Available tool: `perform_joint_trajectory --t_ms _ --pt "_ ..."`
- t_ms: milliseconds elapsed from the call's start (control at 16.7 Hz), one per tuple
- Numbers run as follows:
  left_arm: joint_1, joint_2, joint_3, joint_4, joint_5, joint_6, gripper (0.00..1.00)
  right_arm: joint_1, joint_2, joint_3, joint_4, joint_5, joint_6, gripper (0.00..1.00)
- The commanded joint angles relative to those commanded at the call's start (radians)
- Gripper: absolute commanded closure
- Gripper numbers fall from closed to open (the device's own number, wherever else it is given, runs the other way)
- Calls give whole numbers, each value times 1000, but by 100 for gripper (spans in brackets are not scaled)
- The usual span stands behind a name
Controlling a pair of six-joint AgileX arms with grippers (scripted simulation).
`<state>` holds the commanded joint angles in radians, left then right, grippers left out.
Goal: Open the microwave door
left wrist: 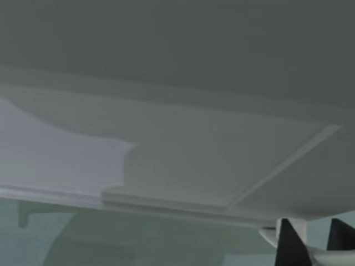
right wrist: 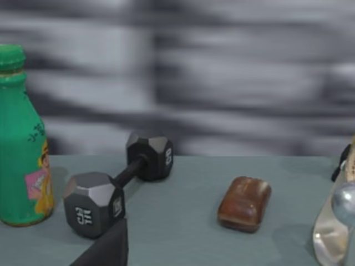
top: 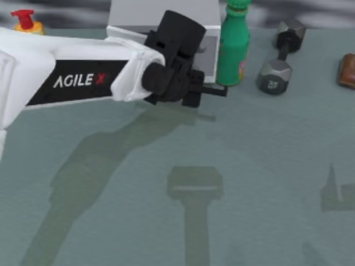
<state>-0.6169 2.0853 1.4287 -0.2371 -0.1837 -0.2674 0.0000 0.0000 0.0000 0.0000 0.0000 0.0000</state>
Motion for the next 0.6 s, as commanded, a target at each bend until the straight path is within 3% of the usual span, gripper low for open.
perform_joint_trajectory --t_ms 300,600 --pt "20 -44 -52 36 40 58 100 0 0 0 0 0 0 0" --pt "21 -45 -56 37 42 61 100 0 0 0 0 0 0 0"
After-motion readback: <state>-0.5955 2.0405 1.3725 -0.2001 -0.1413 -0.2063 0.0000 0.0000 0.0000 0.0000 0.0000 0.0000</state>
